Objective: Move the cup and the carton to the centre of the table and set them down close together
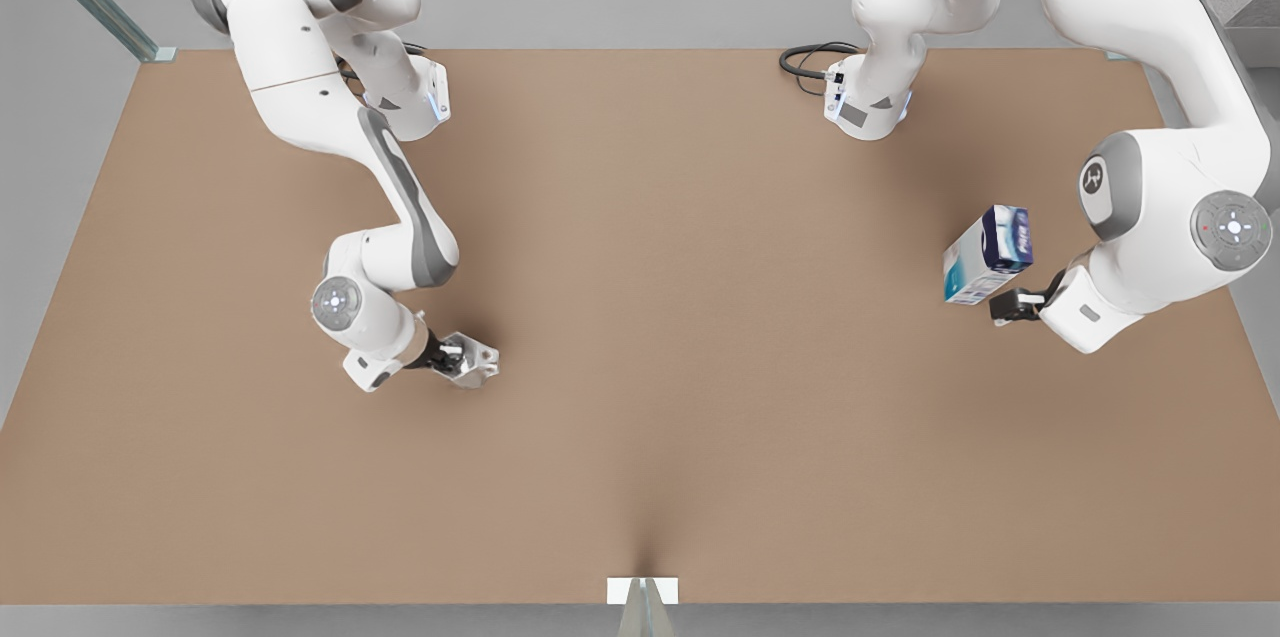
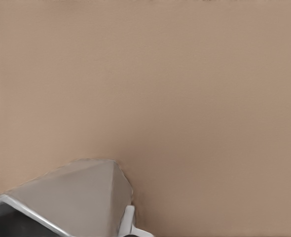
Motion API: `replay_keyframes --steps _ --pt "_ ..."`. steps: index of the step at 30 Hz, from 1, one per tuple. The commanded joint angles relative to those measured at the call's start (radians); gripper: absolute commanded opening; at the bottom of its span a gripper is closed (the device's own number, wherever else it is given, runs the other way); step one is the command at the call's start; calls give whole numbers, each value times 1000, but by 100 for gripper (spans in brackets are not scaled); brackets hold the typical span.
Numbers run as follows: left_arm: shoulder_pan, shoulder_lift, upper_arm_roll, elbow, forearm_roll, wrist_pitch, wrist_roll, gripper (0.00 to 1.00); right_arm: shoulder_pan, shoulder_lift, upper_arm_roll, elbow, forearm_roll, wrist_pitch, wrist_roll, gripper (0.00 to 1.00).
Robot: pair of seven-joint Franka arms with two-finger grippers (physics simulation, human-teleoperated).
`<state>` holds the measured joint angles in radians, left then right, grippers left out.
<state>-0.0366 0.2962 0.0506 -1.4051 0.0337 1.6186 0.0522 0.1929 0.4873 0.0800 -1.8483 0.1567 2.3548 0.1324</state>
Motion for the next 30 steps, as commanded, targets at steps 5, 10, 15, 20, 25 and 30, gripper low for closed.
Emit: replay_keyframes --steps 5,10,15,20,25,30 --pt "0 0 0 0 0 1 0 100 52 16 0 30 23 -5 76 21" --pt "0 1 0 0 0 1 -2 100 123 59 -2 116 53 -34 165 21" --pt "0 3 0 0 0 3 -2 100 184 111 -3 208 69 -52 259 21" --pt "0 4 0 0 0 4 -2 100 250 183 -9 333 124 -104 305 21" --pt "0 4 0 -2 0 3 0 100 312 267 -11 489 121 -161 426 21" --pt "0 5 0 -2 0 3 0 100 396 376 -23 650 93 -192 553 21"
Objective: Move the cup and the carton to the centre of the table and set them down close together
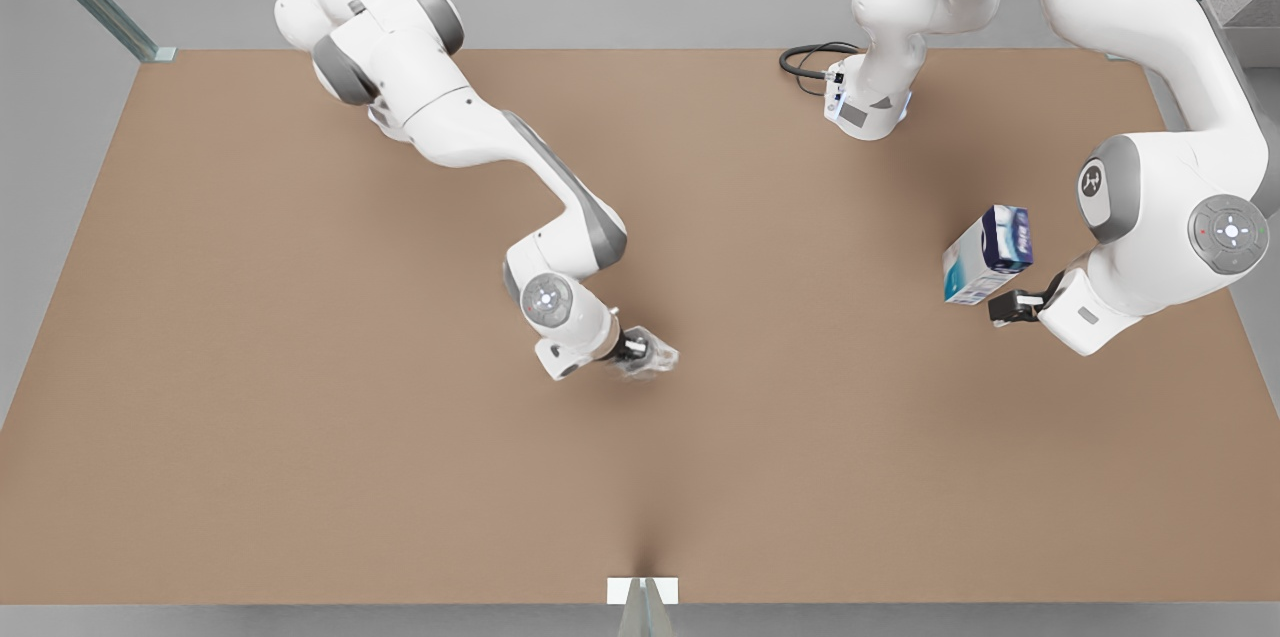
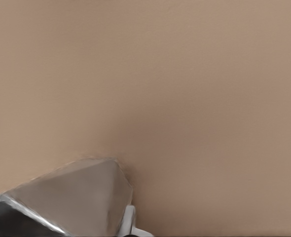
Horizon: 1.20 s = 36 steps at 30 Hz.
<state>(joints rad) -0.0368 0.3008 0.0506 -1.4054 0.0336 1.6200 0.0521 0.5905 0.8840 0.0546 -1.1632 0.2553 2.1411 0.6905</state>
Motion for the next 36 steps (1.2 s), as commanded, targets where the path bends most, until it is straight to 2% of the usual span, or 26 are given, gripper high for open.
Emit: replay_keyframes --steps 1,9,14,15,21,24,28,30,32,34,36 --pt "0 0 0 0 0 0 0 100 2 12 -2 25 -5 -20 12 21" --pt "0 -2 0 0 -1 -2 0 100 109 79 -125 82 -34 49 46 21" --pt "0 -2 0 0 -1 0 0 100 115 130 -124 151 -33 56 63 23" --pt "0 -2 0 -1 -1 -2 -1 100 115 135 -124 152 -33 57 63 40" --pt "0 -3 0 -1 0 -3 -1 100 117 144 -122 155 -33 69 61 62" --pt "-2 -20 0 2 2 -17 -5 100 117 150 -122 154 -33 82 63 63" --pt "-2 -81 20 -10 3 -138 -5 100 138 142 -139 149 -33 69 61 64" --pt "-2 -81 48 -72 2 -143 -8 100 149 101 -145 134 -33 42 60 65" --pt "-3 -236 64 -421 2 126 -9 100 147 52 -147 99 -34 39 57 66" --pt "-3 -242 89 -454 3 144 -3 100 143 3 -145 53 -38 40 50 67" --pt "-3 -235 109 -521 6 182 -1 100 115 -129 -145 -87 -47 39 37 75"
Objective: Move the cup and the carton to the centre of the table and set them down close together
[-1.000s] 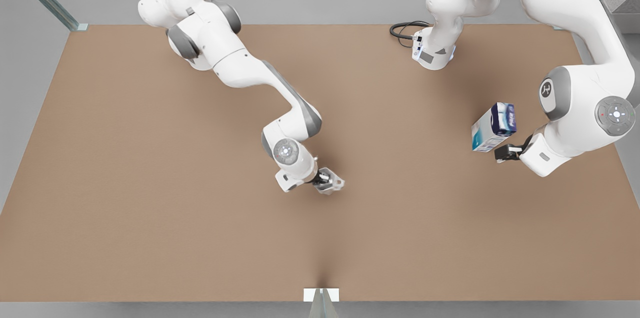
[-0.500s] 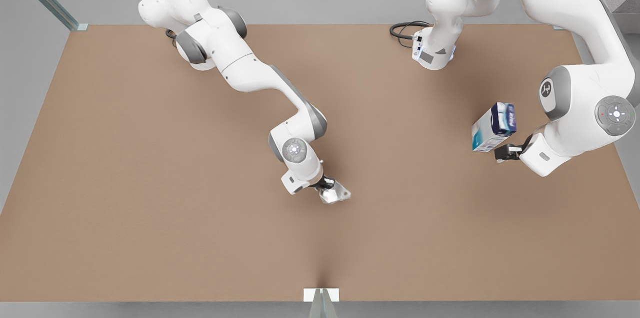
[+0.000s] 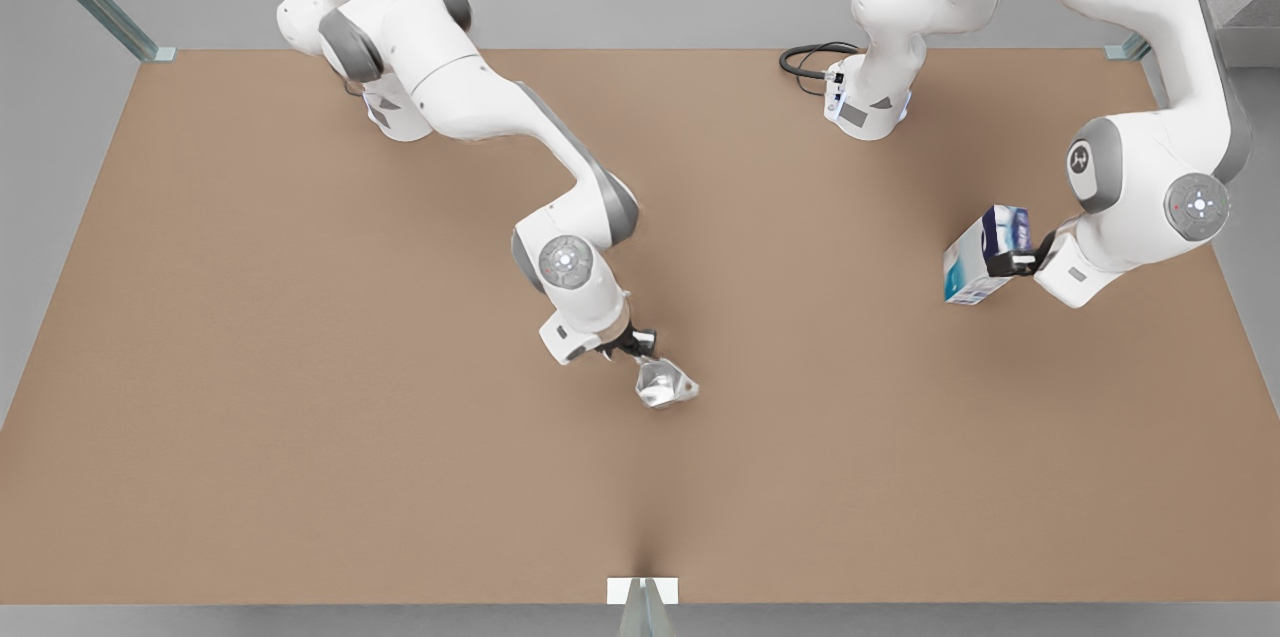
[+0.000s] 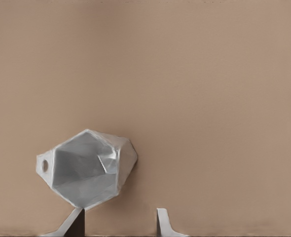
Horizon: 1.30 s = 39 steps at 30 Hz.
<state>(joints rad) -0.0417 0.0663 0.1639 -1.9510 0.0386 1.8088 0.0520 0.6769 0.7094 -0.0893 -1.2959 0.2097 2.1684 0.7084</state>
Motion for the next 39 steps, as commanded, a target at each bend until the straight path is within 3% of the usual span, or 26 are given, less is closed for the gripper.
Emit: replay_keyframes --steps 1,3,6,8,11,13,23,36,39 --pt "2 0 2 -6 12 1 0 100 -23 -39 2 -41 2 -5 -27 85" --pt "2 7 2 -34 43 15 29 100 -92 -182 0 -134 -1 -131 -167 100" --pt "3 15 5 -39 75 18 84 100 -214 -352 -6 -226 -3 -202 -317 100" --pt "3 23 34 -37 90 30 115 100 -260 -401 -4 -220 -156 -280 -359 100" --pt "8 32 63 -37 90 40 129 100 -482 -508 2 -237 -156 -383 -674 100" --pt "3 29 62 -49 89 34 129 100 -547 -587 0 -241 -196 -410 -799 100" --pt "3 26 62 -147 84 87 131 100 -585 -515 8 -125 -202 -463 -800 100" --pt "3 14 75 -236 130 90 137 100 -590 -518 5 -92 -204 -475 -799 100" --pt "3 18 75 -256 130 116 137 82 -593 -516 5 -92 -204 -473 -797 100"
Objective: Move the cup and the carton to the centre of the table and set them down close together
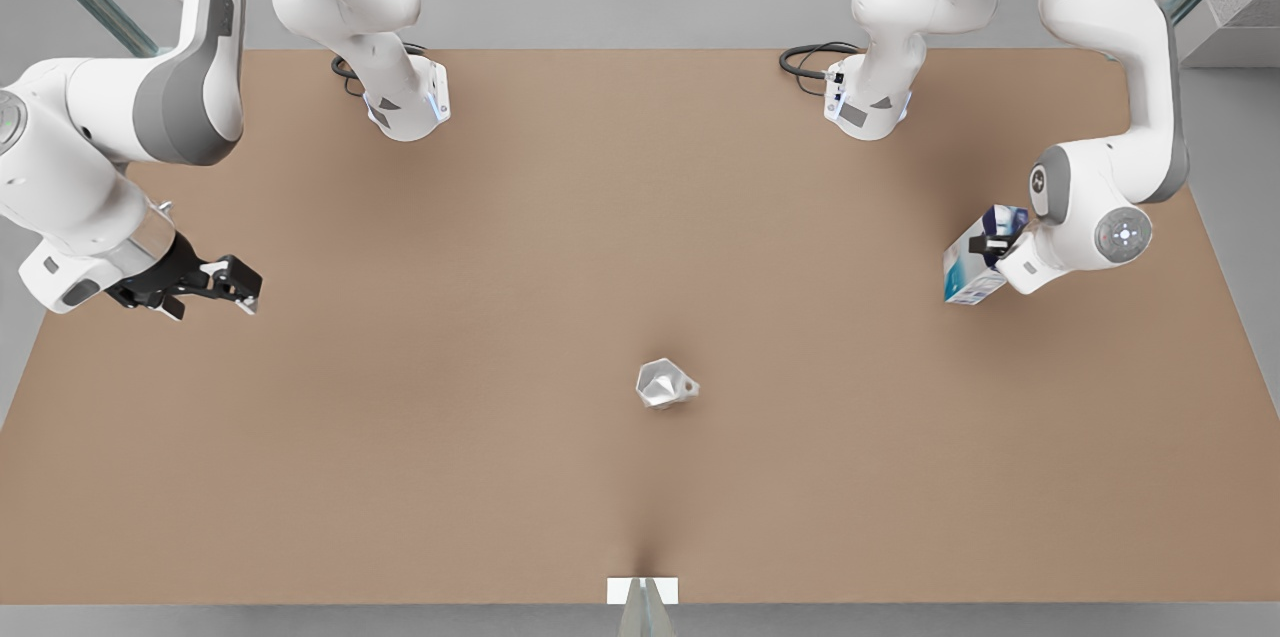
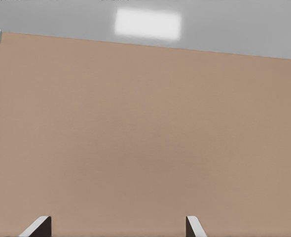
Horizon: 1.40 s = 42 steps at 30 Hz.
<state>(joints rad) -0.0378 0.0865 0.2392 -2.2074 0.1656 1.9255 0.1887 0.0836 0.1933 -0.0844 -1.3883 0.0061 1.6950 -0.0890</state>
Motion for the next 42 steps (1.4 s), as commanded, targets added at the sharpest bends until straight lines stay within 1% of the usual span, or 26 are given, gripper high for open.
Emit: replay_keyframes --steps 1,4,7,14,16,18,19,20,21,23,24,26,29,34,39,42 --pt "-1 1 0 0 3 0 0 79 1 0 0 0 0 2 0 100" --pt "-1 4 0 2 3 -2 0 71 -2 1 0 0 0 5 0 100" --pt "-1 6 0 2 3 -5 0 68 -4 0 -2 0 2 6 2 100" --pt "-4 -8 -9 12 2 -13 -9 66 -5 0 -3 0 2 8 2 100" --pt "-5 -24 -40 52 -1 -42 -20 66 -7 0 -5 0 3 8 3 100" --pt "-5 -39 -104 109 -14 -97 -113 66 -5 0 -5 0 3 14 3 100" --pt "-5 -13 -196 248 -83 -250 -215 66 -5 0 -5 0 3 14 3 100" --pt "-7 4 -277 307 -104 -307 -331 66 -5 0 -5 0 3 14 3 100" --pt "-7 13 -365 325 -156 -315 -465 66 -5 0 -5 0 3 14 3 100" --pt "-10 62 -500 408 -210 -353 -666 66 -5 0 -5 0 3 14 3 100" --pt "-11 65 -526 417 -241 -352 -701 66 -5 0 -5 0 3 14 3 100" --pt "-57 133 -580 497 -245 -353 -859 66 -5 1 -5 0 3 14 3 100" --pt "-178 222 -581 607 -307 -342 -1057 66 -5 0 -5 0 3 12 3 100" --pt "-321 294 -583 626 -340 -148 -1351 66 -5 0 -5 0 3 12 3 100" --pt "-356 345 -581 643 -334 -91 -1427 66 -7 0 -6 0 3 12 3 100" --pt "-370 400 -581 658 -327 -26 -1440 66 -7 0 -6 0 3 14 3 100"
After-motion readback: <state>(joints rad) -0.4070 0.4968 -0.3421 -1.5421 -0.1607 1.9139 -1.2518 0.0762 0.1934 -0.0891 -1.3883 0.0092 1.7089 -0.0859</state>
